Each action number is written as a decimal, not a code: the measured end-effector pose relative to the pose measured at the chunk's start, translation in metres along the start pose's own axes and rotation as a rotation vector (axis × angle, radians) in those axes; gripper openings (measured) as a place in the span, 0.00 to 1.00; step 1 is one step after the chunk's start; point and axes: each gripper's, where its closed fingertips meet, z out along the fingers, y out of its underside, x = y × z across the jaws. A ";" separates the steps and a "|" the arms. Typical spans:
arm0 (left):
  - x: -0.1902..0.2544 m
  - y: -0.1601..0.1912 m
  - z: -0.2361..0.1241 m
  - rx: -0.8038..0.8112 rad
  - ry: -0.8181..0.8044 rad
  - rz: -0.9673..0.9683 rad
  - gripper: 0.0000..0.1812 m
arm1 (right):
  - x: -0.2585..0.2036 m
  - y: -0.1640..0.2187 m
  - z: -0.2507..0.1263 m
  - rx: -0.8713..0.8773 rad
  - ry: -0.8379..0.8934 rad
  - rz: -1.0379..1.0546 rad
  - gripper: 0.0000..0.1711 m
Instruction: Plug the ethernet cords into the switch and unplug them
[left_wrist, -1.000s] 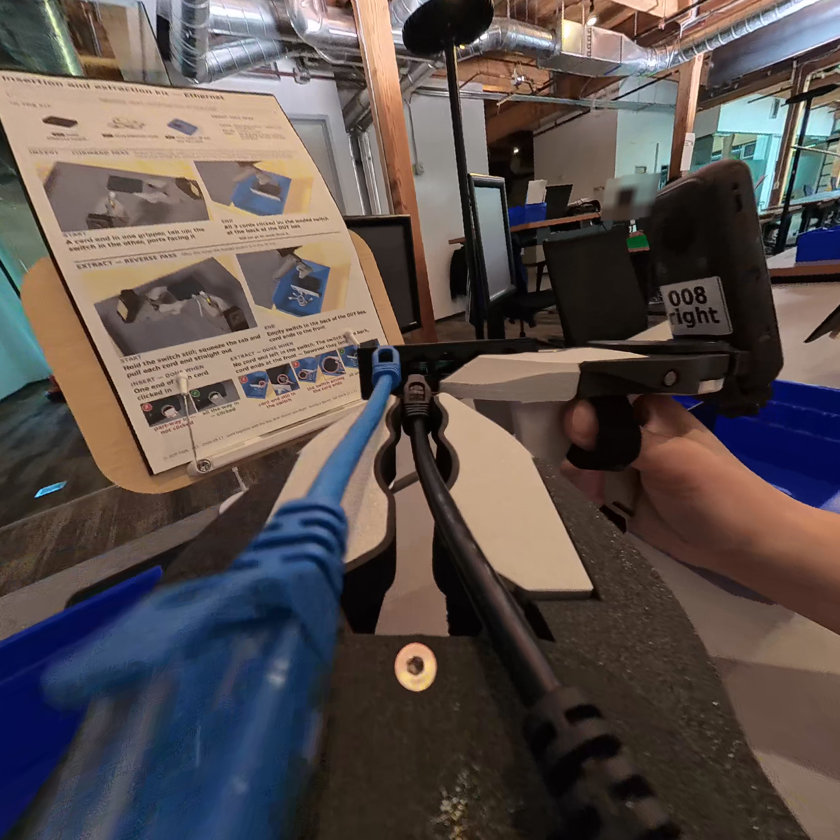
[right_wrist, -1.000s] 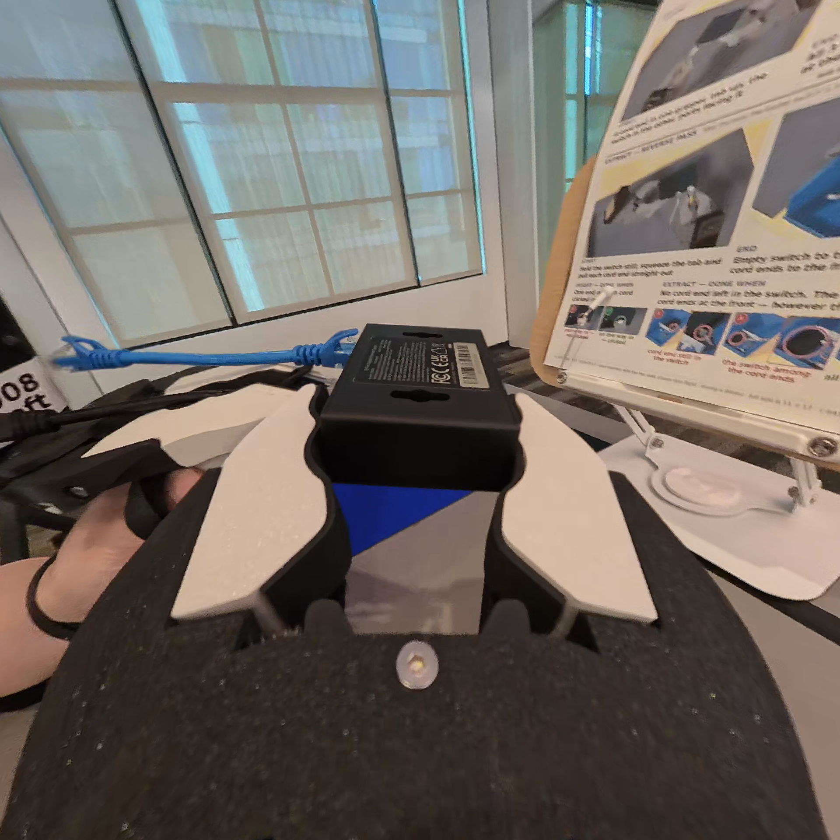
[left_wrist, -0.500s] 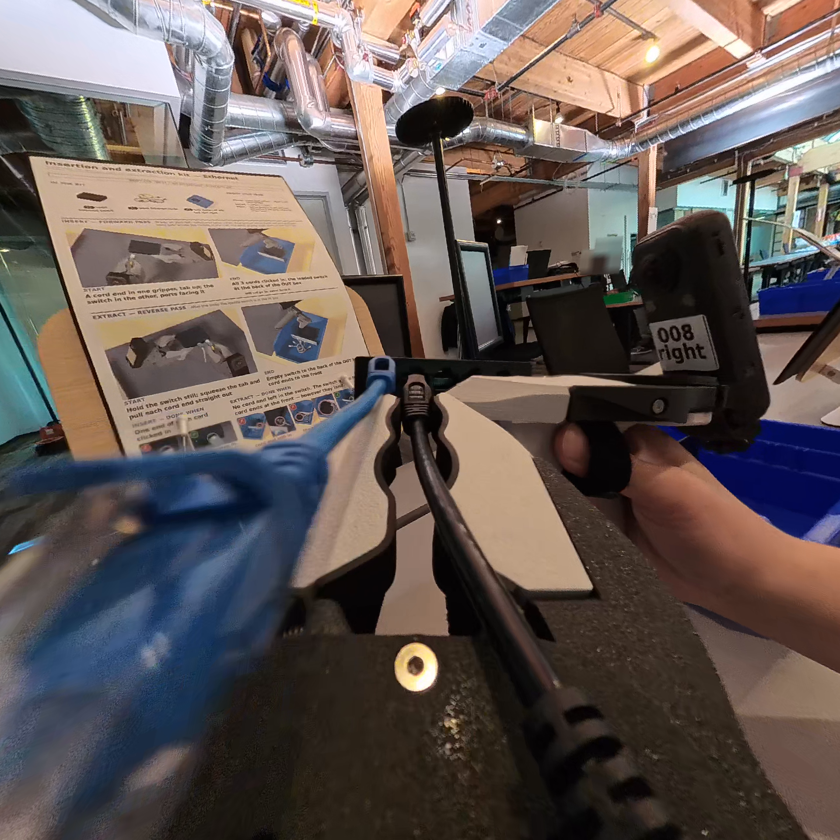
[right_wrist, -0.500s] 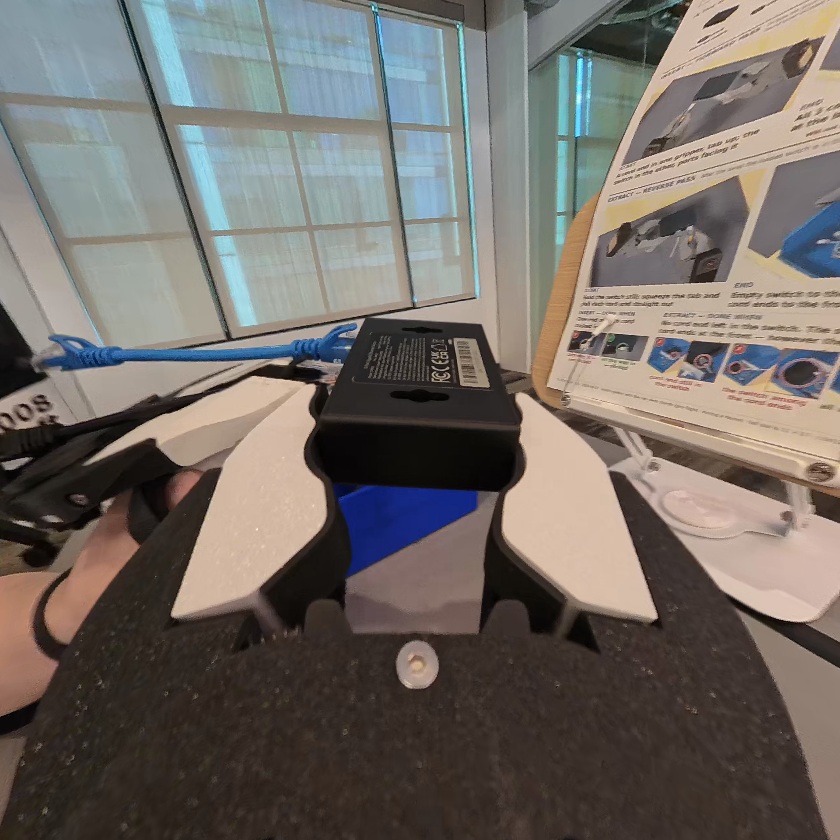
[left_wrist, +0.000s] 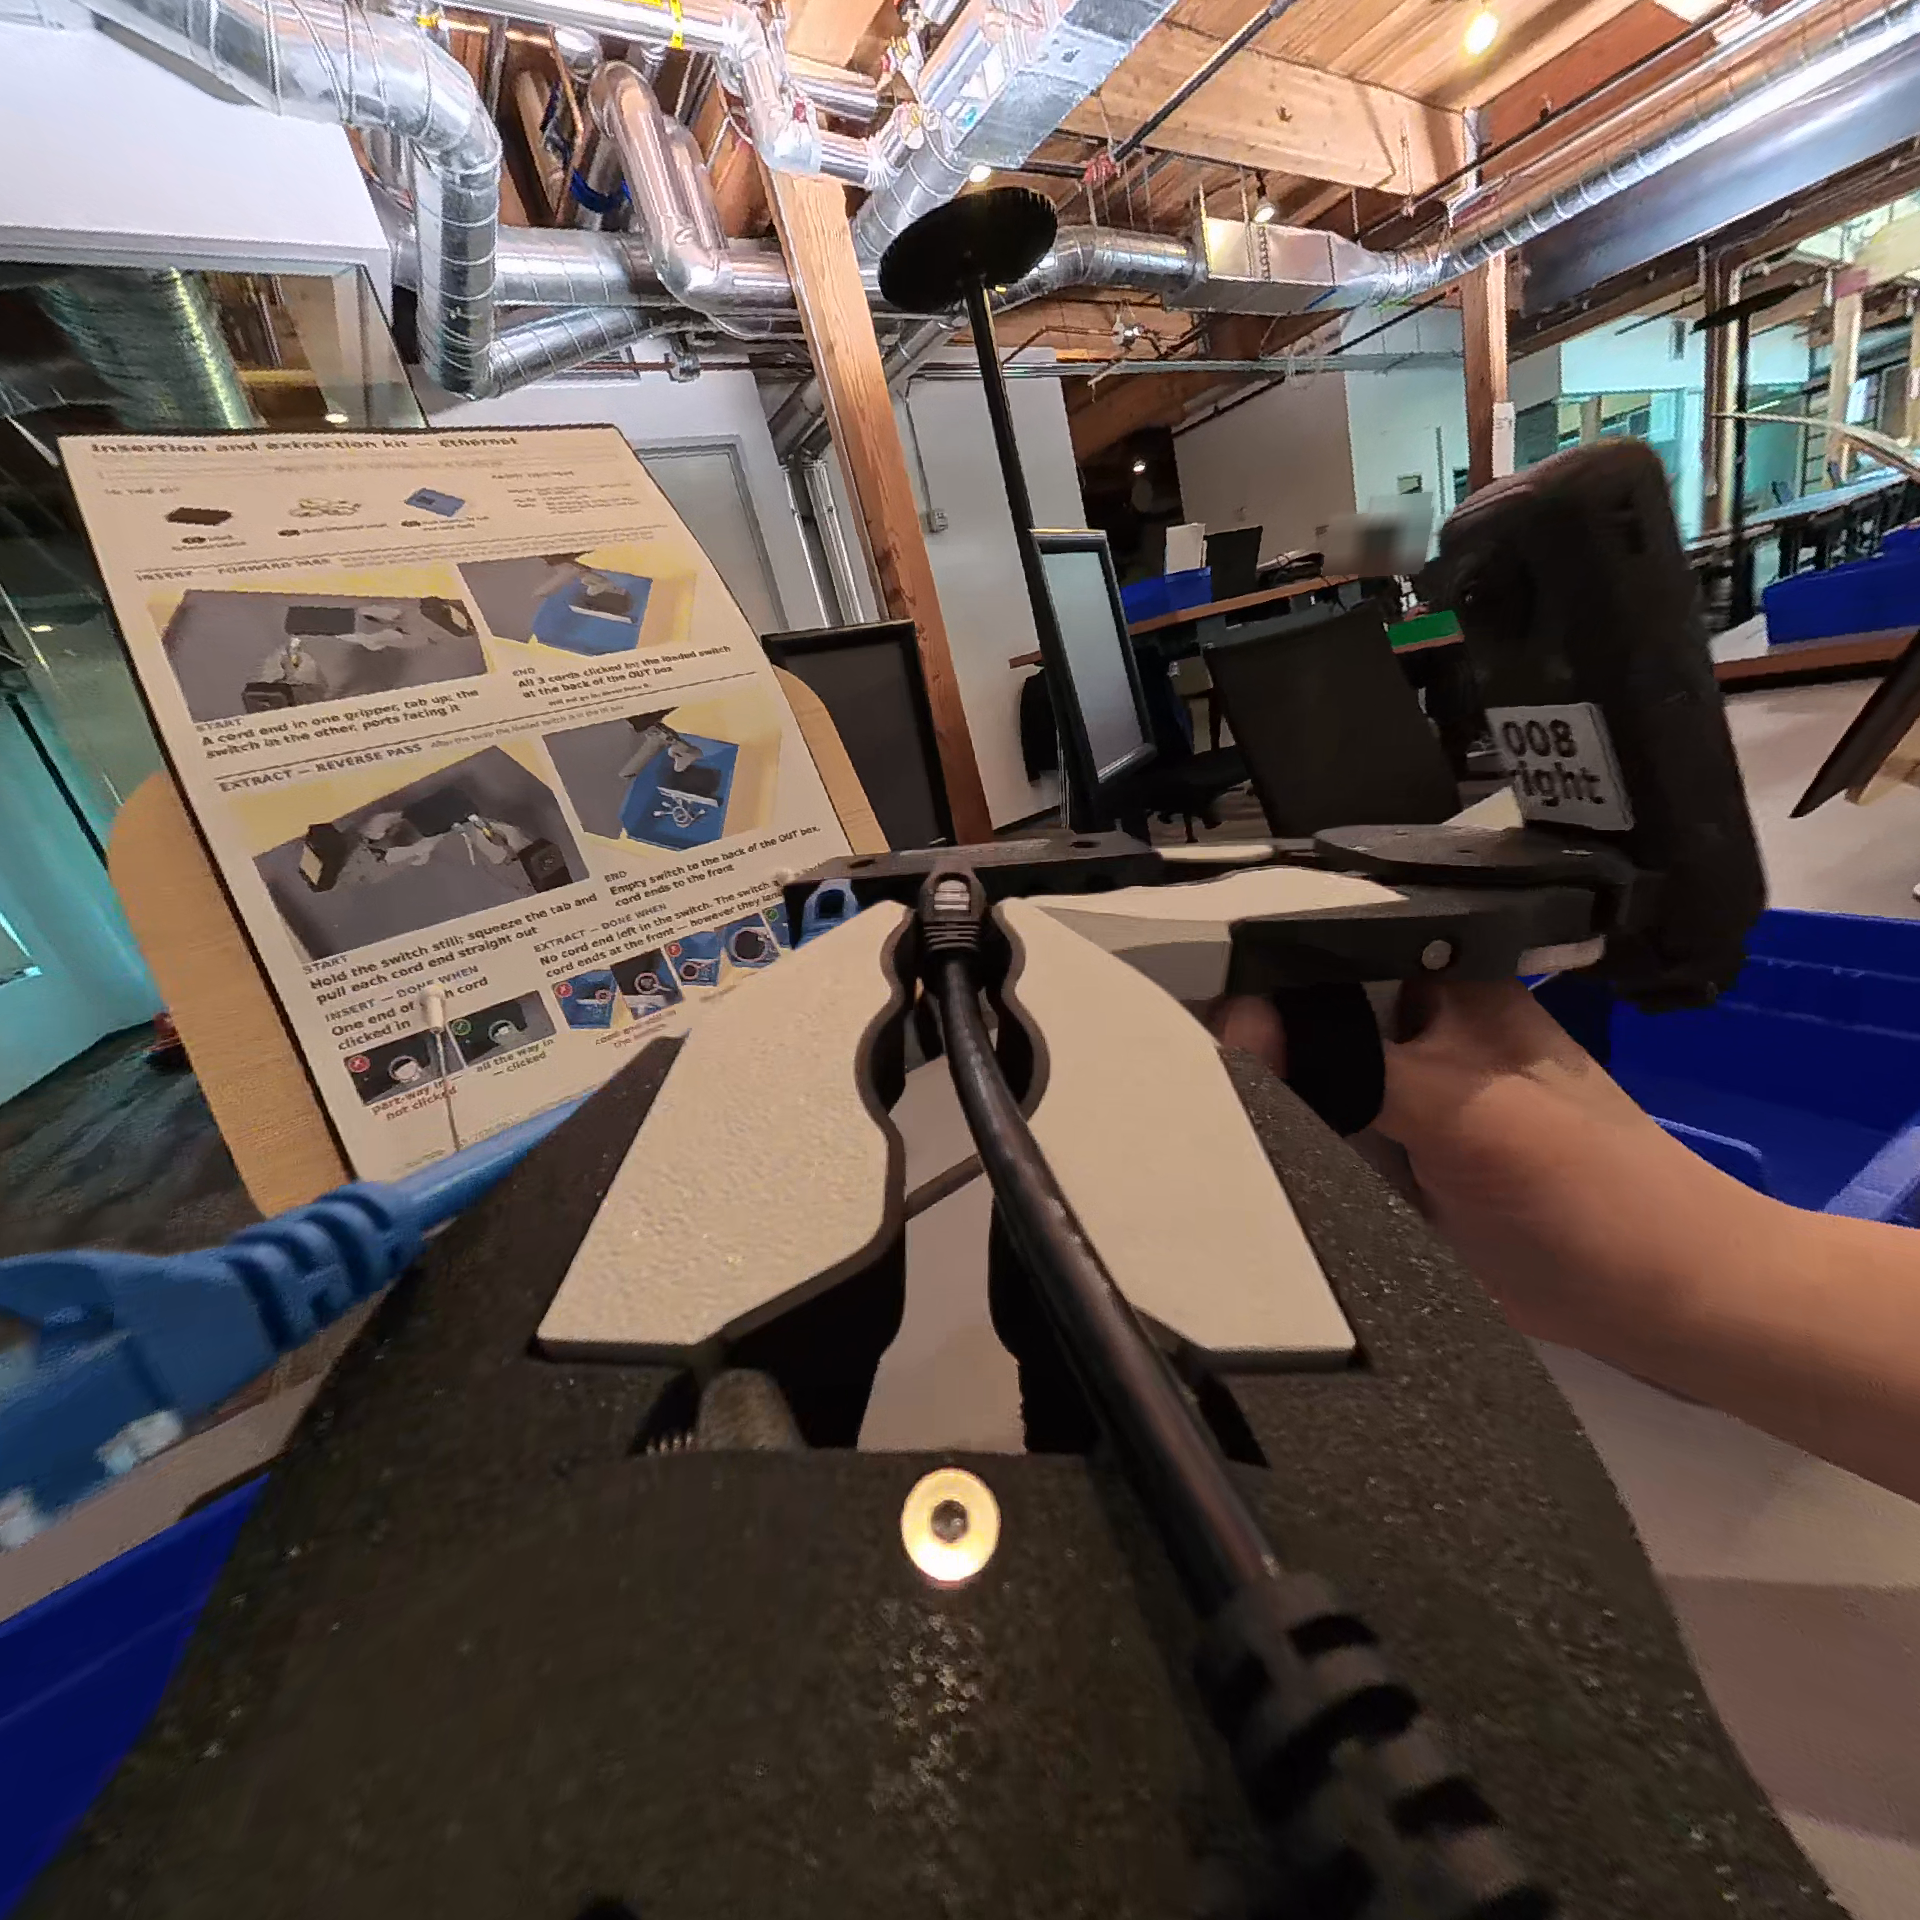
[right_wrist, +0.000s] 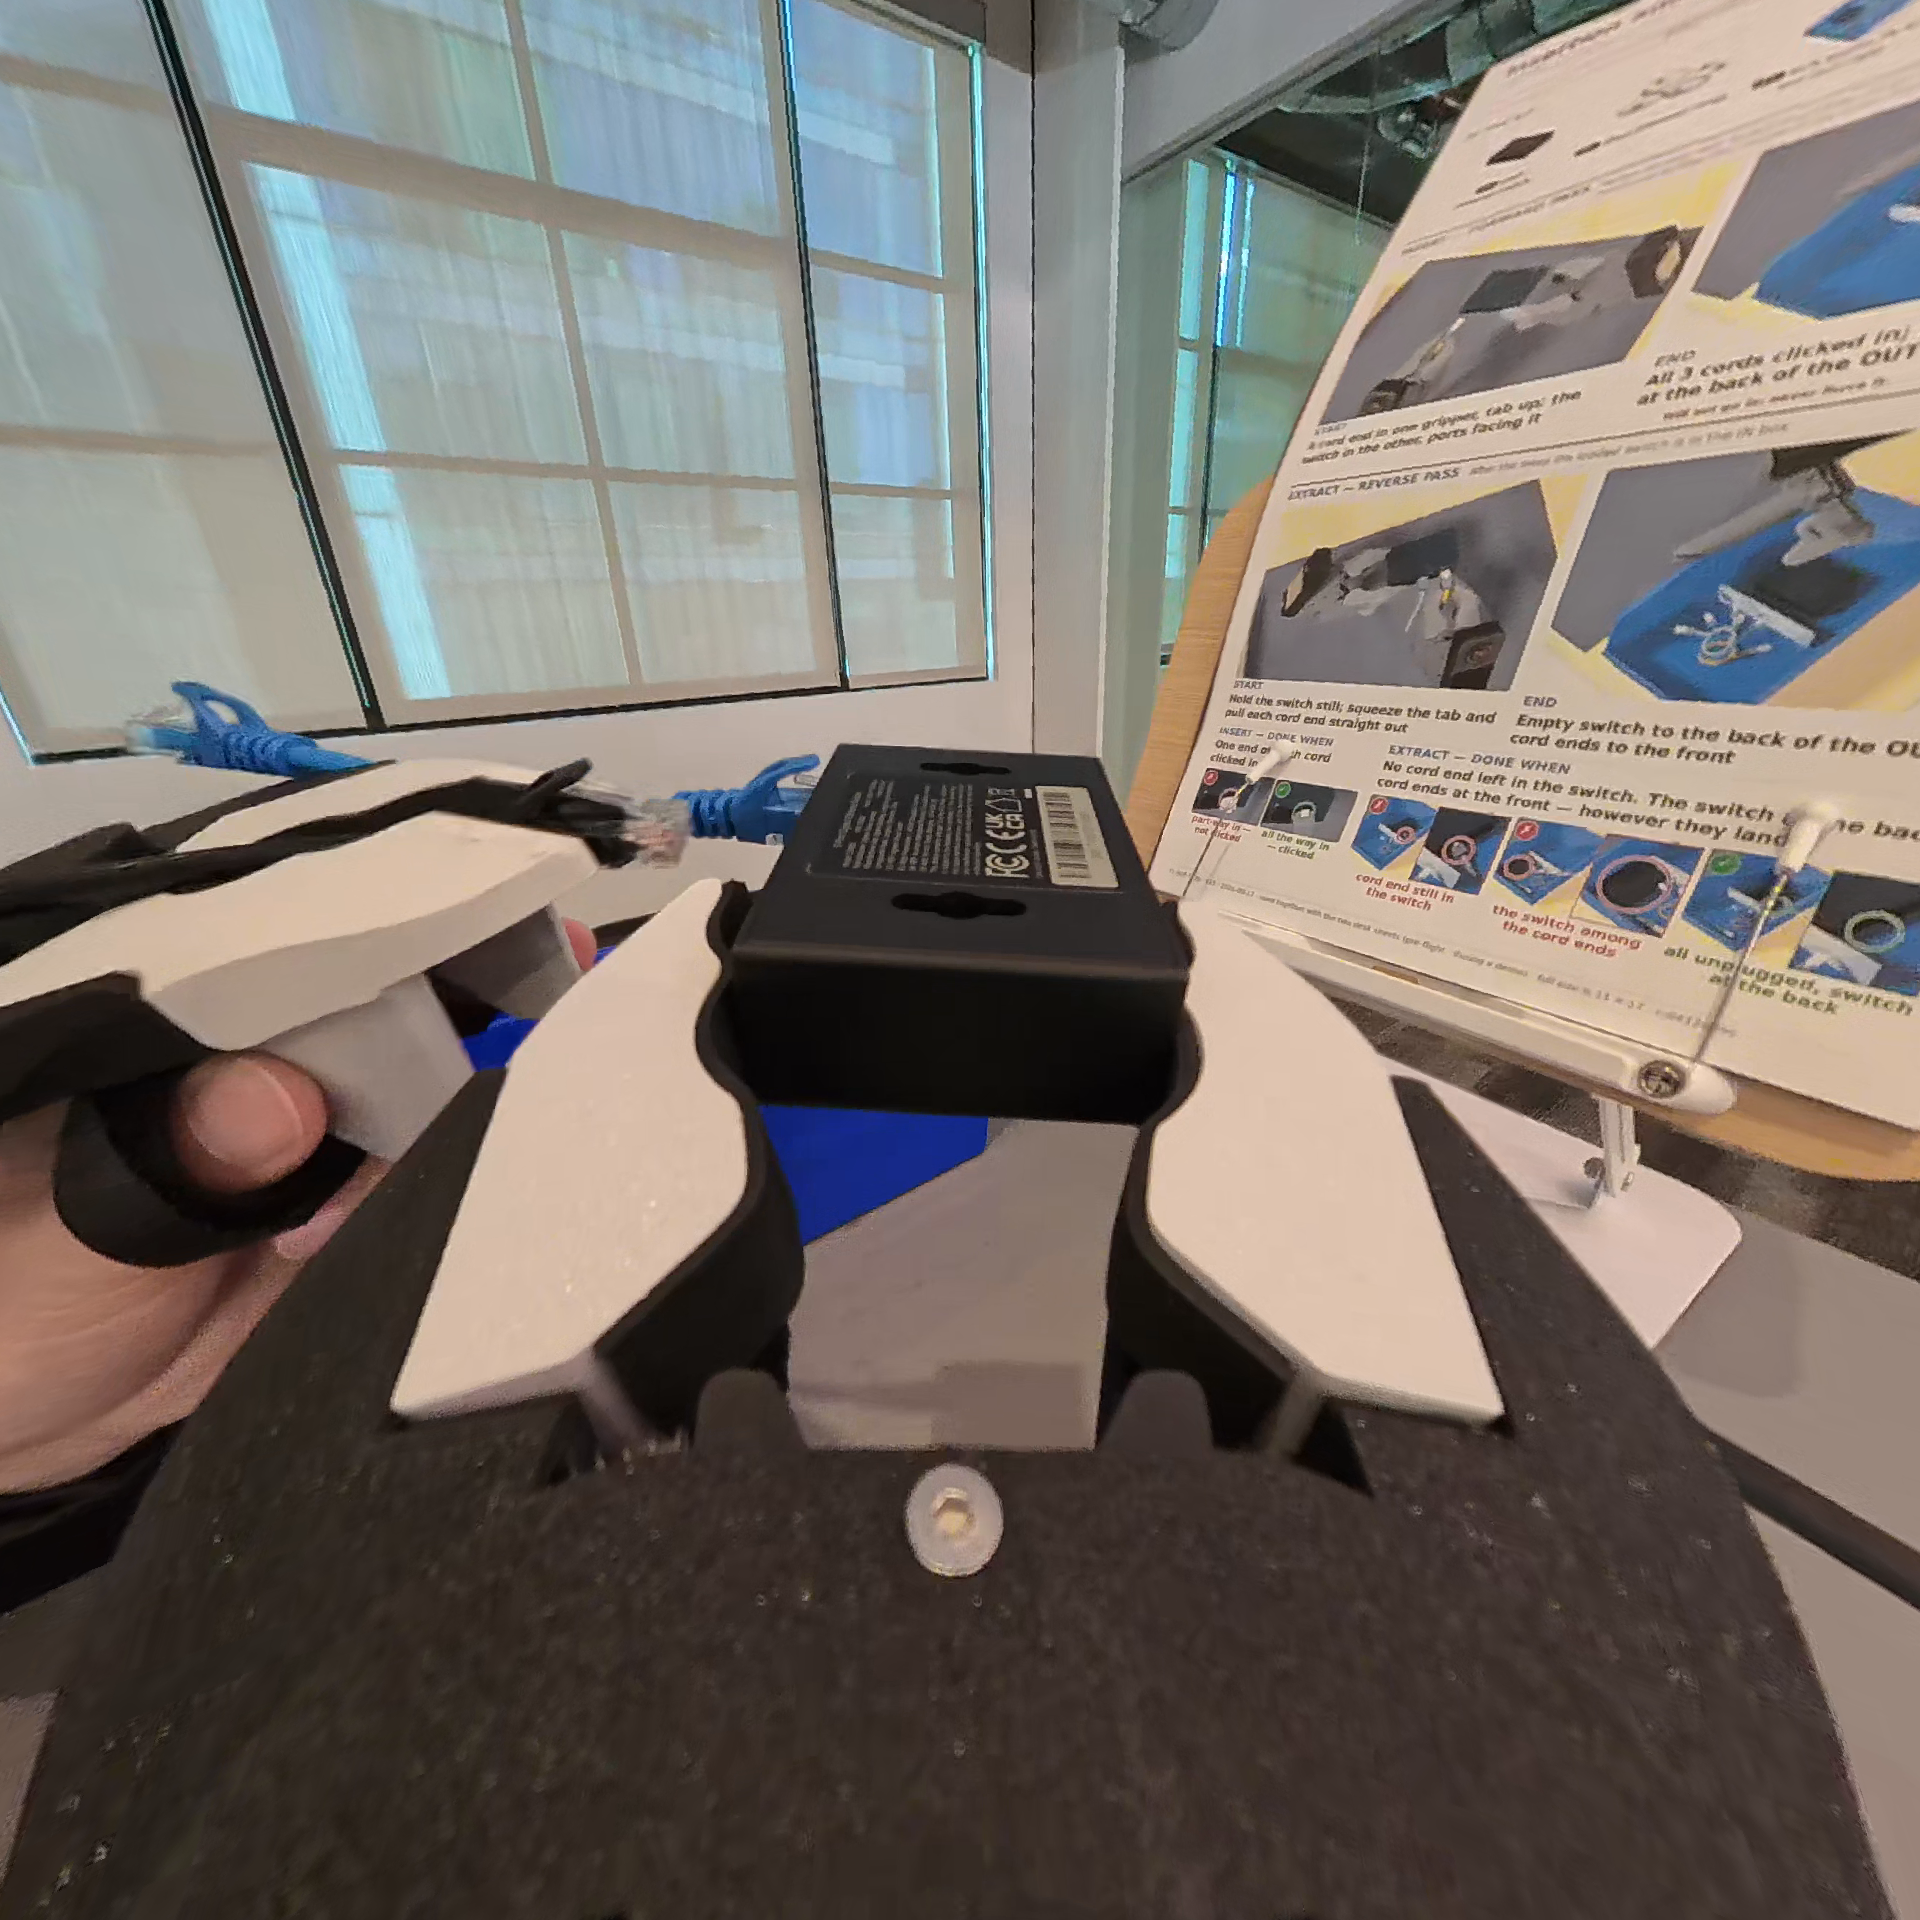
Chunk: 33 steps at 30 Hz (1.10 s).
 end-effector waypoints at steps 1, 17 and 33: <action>-0.002 0.001 0.000 -0.002 -0.007 0.011 0.06 | -0.002 -0.001 0.000 0.006 0.001 -0.012 0.42; -0.001 -0.003 -0.002 0.027 -0.056 0.119 0.06 | -0.020 -0.010 -0.004 0.081 -0.008 -0.144 0.42; 0.001 -0.004 -0.003 -0.015 -0.088 0.160 0.06 | -0.021 -0.016 -0.010 0.118 0.020 -0.203 0.42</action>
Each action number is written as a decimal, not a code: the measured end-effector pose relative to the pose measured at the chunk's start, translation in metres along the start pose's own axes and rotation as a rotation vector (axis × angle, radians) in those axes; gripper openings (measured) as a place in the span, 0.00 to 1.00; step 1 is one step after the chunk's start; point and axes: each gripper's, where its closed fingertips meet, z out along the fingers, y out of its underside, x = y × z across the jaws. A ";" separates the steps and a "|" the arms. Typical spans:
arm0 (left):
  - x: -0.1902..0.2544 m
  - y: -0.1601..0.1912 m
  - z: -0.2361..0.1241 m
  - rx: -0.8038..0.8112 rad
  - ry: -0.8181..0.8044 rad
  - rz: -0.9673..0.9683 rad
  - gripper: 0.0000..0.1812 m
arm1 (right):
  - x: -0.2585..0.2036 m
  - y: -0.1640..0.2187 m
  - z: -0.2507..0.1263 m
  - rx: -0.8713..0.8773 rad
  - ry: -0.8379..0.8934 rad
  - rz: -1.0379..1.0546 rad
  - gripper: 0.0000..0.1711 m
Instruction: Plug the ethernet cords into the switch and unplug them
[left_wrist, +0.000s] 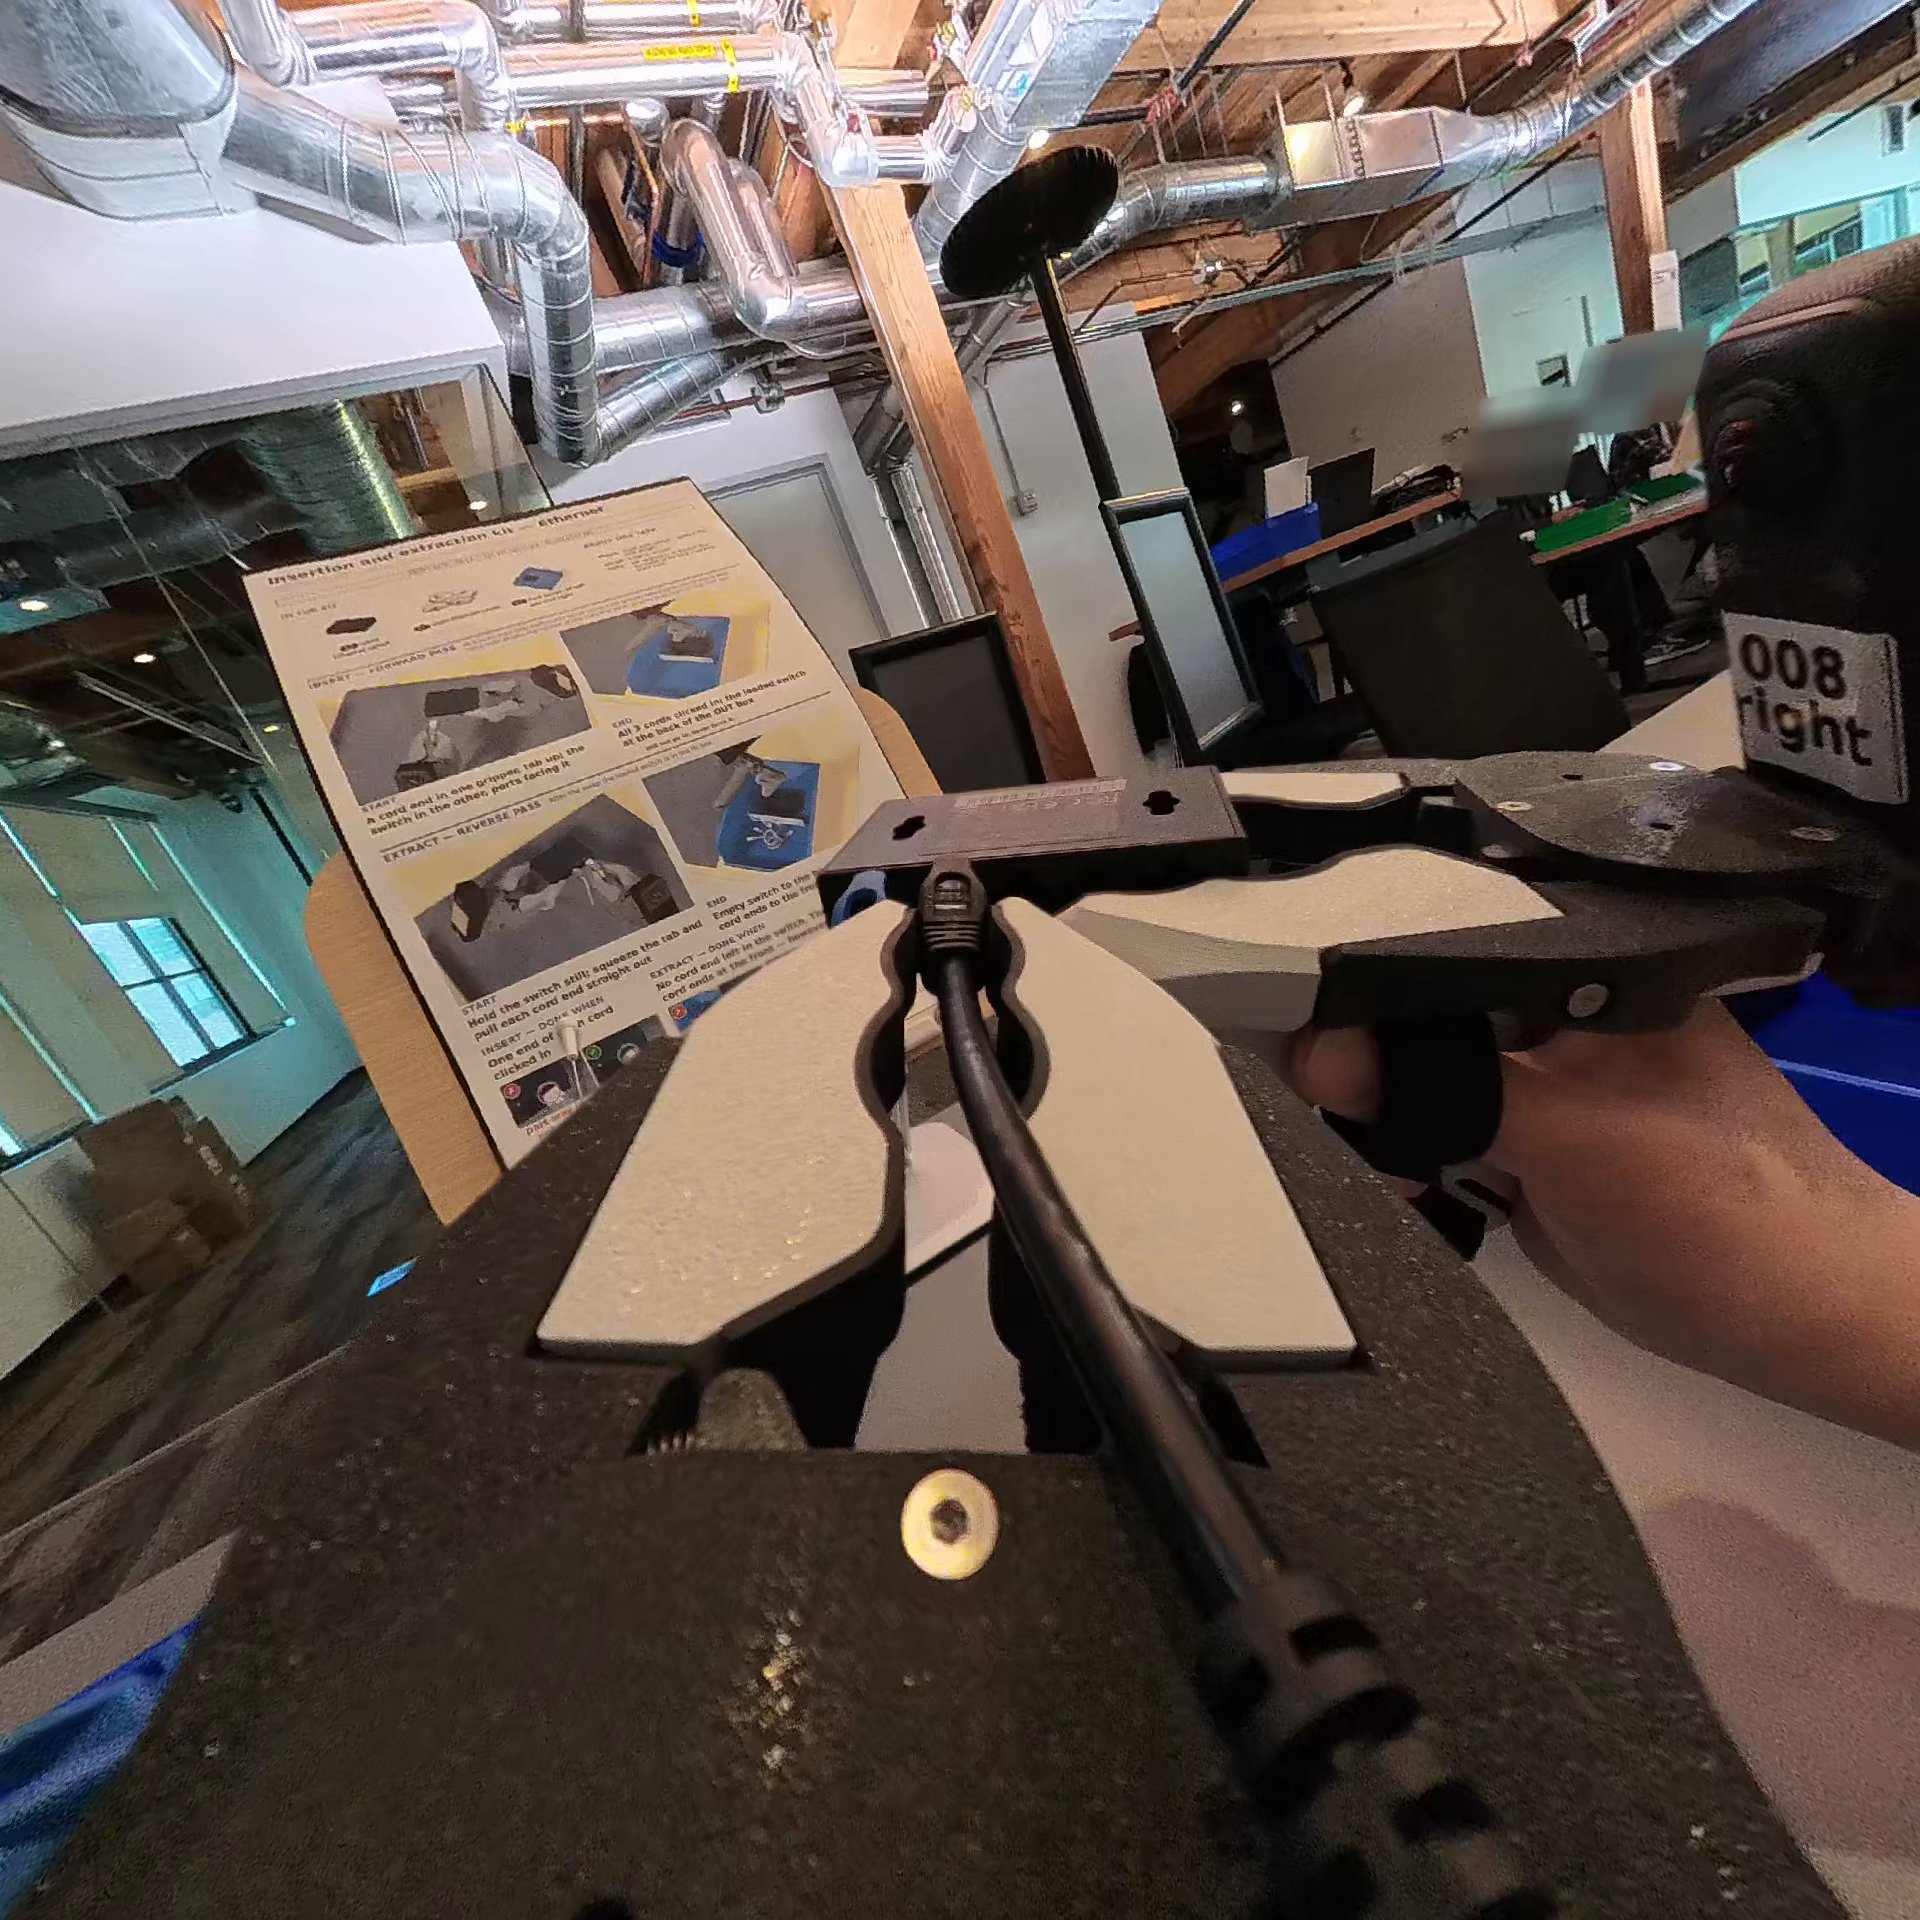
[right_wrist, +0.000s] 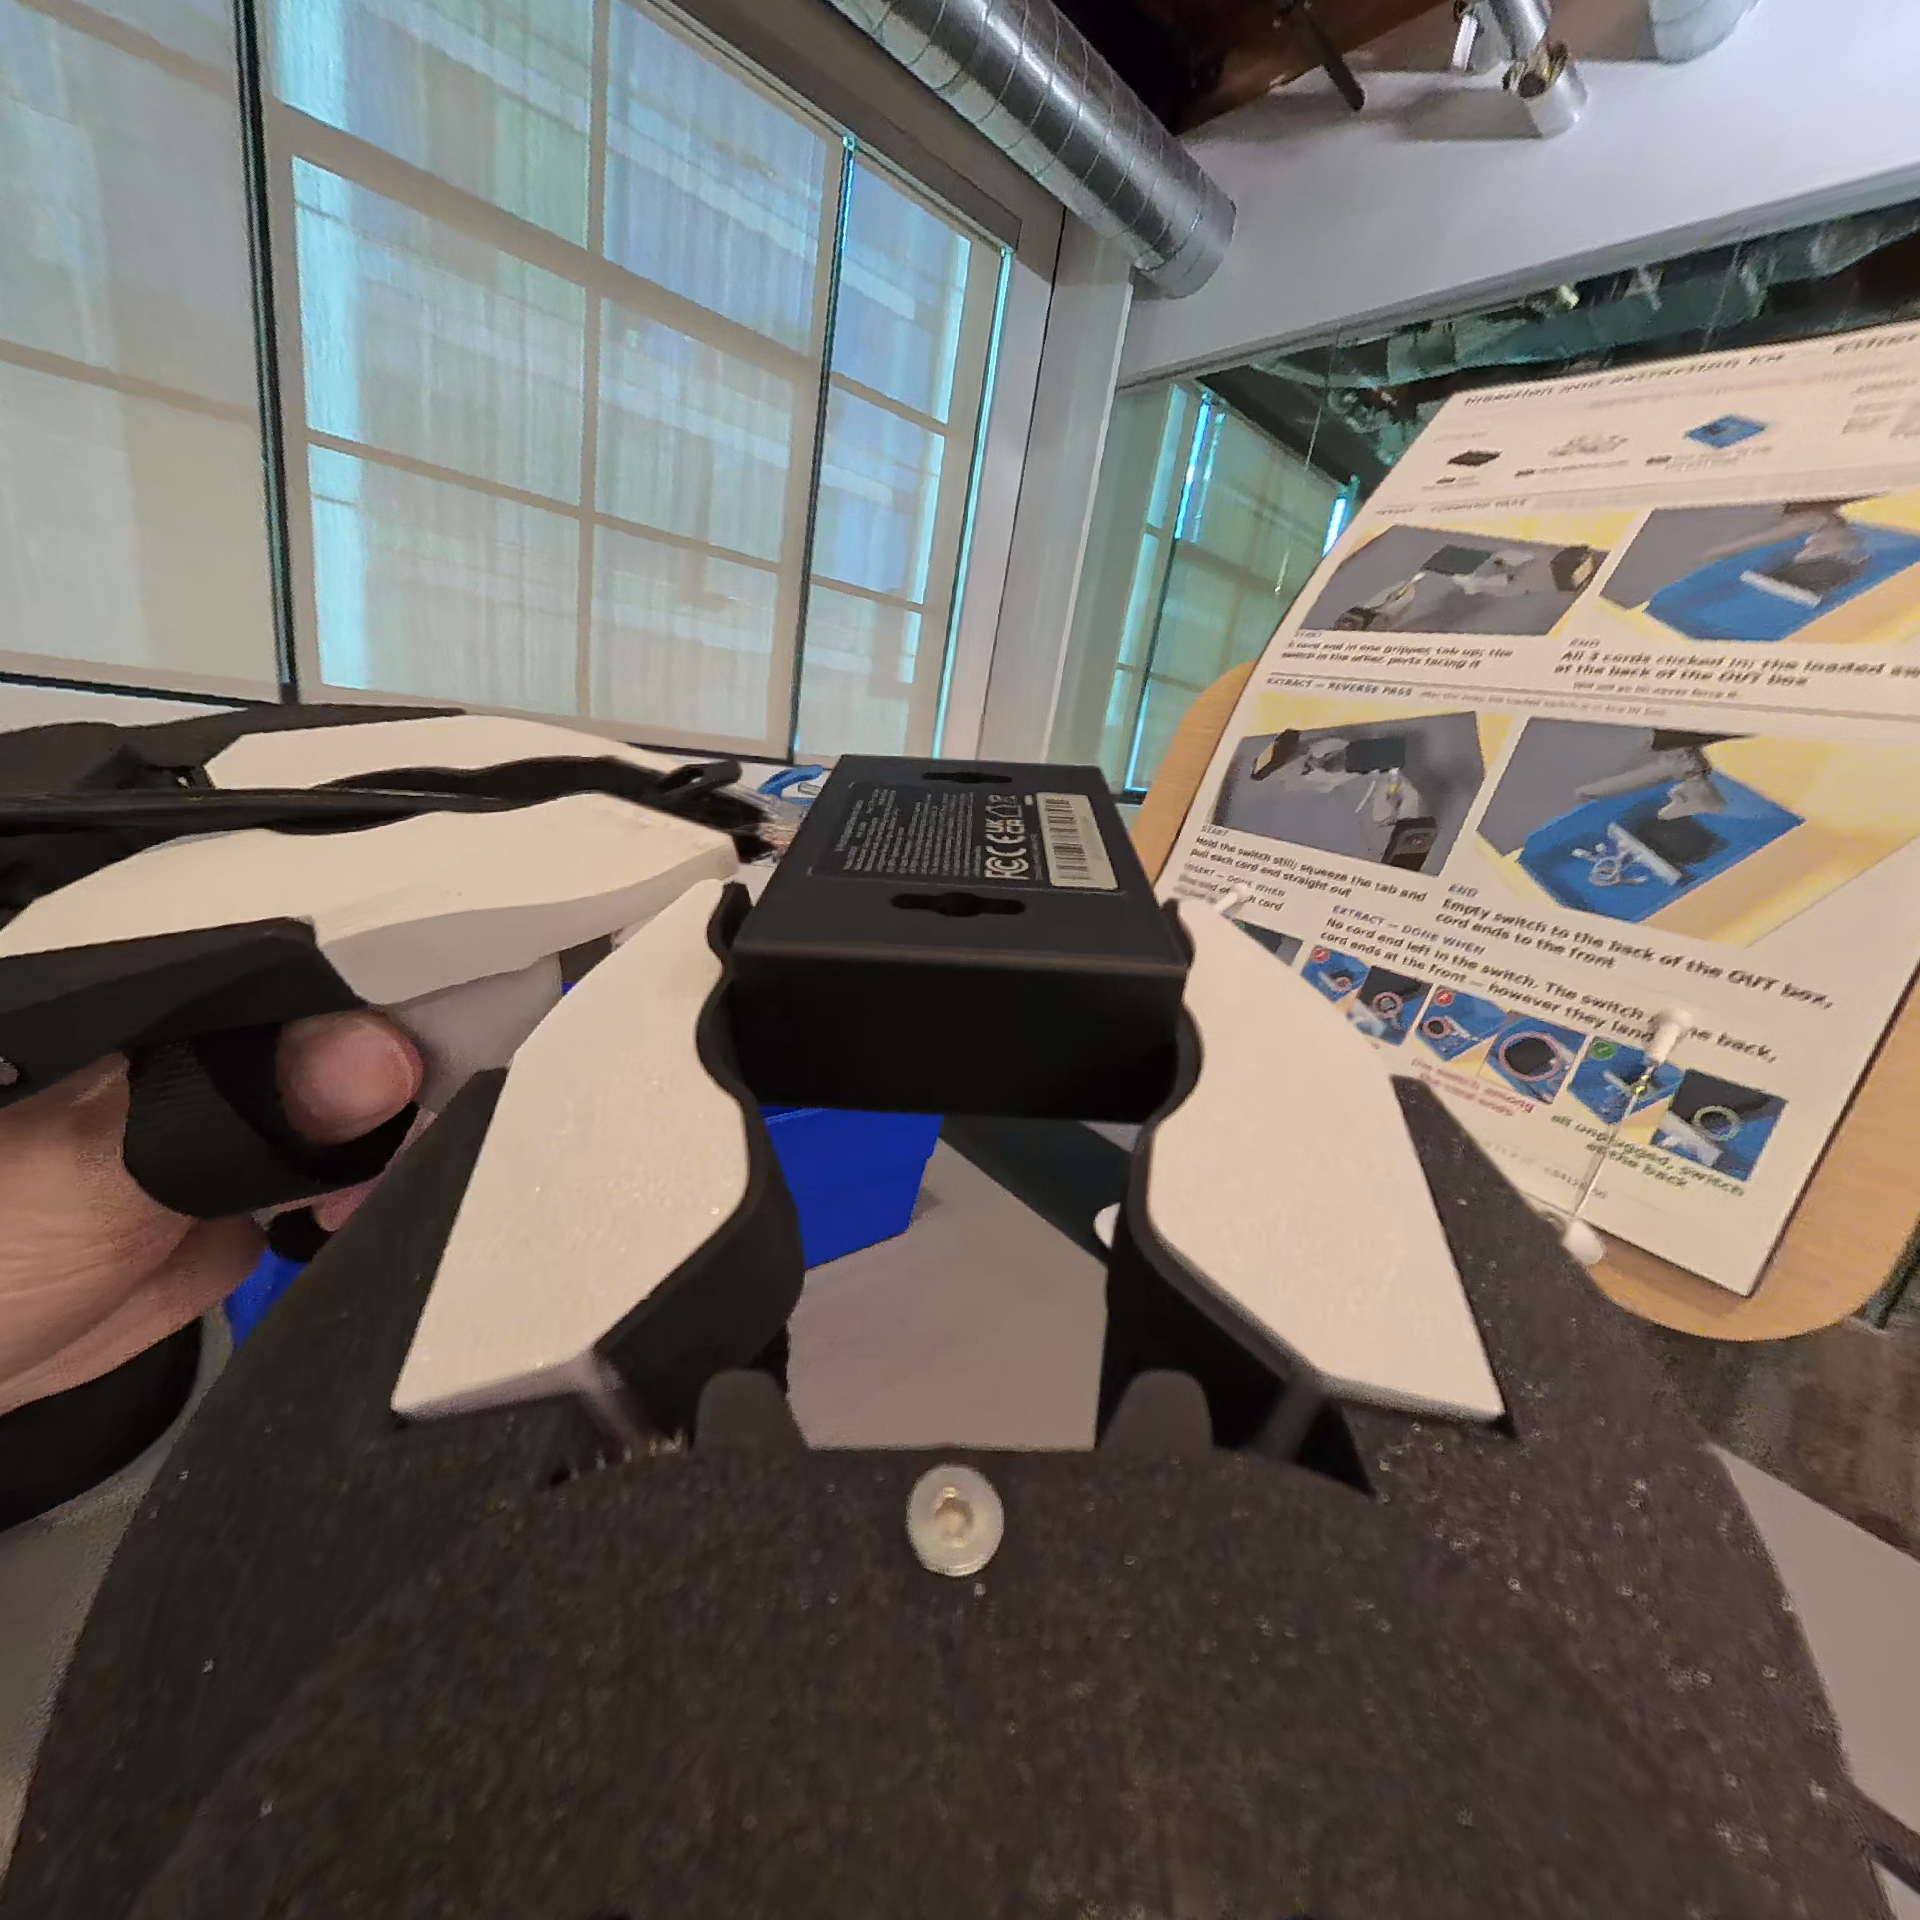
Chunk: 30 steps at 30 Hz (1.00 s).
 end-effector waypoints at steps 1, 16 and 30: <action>0.000 -0.001 -0.001 0.006 0.004 0.002 0.06 | -0.001 -0.002 0.000 0.007 0.007 -0.010 0.42; 0.003 0.002 0.002 -0.038 0.048 0.035 0.06 | 0.007 0.011 0.003 -0.013 -0.037 0.255 0.42; 0.003 0.003 0.002 -0.022 0.068 -0.093 0.06 | 0.022 0.014 -0.001 0.019 -0.040 0.459 0.42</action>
